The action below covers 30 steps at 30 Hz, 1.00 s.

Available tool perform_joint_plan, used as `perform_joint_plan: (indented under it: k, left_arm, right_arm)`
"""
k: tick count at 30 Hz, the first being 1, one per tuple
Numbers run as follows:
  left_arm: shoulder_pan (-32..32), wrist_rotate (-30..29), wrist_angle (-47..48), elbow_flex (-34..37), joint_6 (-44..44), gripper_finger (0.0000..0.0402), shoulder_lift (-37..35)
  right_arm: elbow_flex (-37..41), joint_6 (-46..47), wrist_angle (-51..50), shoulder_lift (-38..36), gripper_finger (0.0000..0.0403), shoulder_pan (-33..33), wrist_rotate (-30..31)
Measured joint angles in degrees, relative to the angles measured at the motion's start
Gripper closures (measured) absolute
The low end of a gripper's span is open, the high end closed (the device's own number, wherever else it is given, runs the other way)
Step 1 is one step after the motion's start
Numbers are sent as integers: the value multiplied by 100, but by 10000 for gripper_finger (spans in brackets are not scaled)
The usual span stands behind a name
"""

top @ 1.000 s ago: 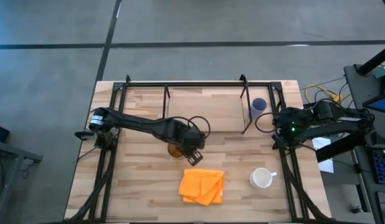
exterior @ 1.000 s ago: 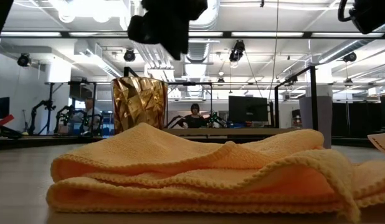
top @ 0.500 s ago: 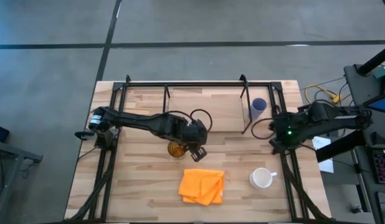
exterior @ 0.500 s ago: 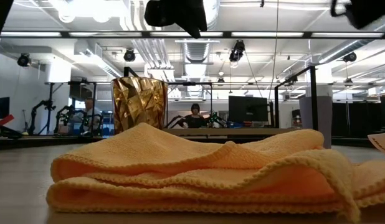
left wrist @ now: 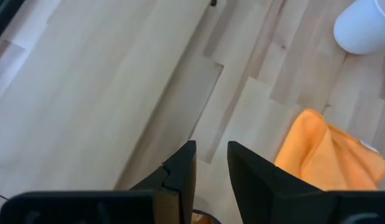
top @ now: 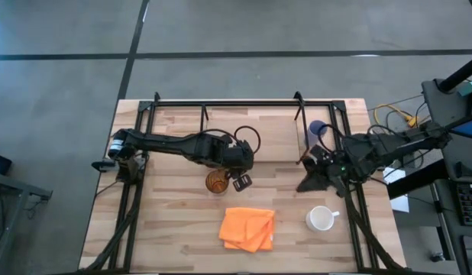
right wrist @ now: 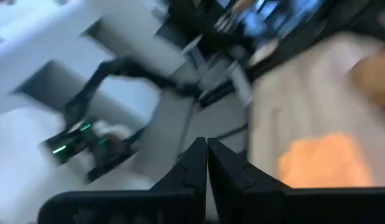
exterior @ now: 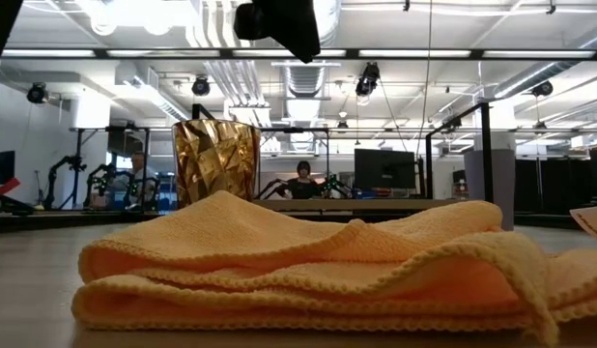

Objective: Stack small to large cups/mugs on shelf
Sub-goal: Put the white mug on the shelf

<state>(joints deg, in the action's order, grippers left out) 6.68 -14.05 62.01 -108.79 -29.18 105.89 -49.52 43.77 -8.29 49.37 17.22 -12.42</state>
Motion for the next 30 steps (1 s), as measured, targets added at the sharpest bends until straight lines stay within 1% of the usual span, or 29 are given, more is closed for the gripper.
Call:
perform_joint_plan:
  k: [3,6,9,11,13,15,16,18,21,23,25,27,30]
  left_arm:
    - [-76,1,16,0,44,324,-34]
    - [-140,-10,11,0,281,324,-84]
    - [-219,-23,14,0,413,324,-105]
    - [-267,-30,16,0,454,324,-105]
    - [-318,-35,23,0,459,324,-105]
    - [-351,-39,34,0,466,324,-105]
    - [-365,-39,40,0,466,324,-105]
    - [-370,-39,85,0,466,324,-105]
    - [-372,-39,183,3,466,324,-105]
    - [-372,-39,247,7,466,324,-105]
    - [-372,-39,301,7,465,324,-105]
    - [-372,-39,378,7,452,324,-105]
    - [-372,-39,406,7,419,324,-105]
  right_arm:
    - [0,-701,-9,-51,394,1,571]
    - [0,-1809,151,-174,394,-29,1071]
    - [-34,-2875,607,-308,394,-112,1265]
    - [-318,-3444,629,-320,394,-174,1268]
    - [-784,-3920,339,-276,394,-199,1267]
    - [-1407,-4234,-229,-118,394,-197,1267]
    - [-1737,-4295,-738,-18,394,-197,1269]
    - [-2411,-4210,-1947,264,394,-184,1274]
    - [-3277,-3469,-3979,833,394,-128,1360]
    - [-3654,-2821,-5241,1240,394,-23,1378]
    - [-3841,-2195,-6232,1619,394,164,1378]
    - [-3877,-1654,-6665,1876,394,393,1375]
    - [-3782,-765,-6964,2108,394,758,1359]
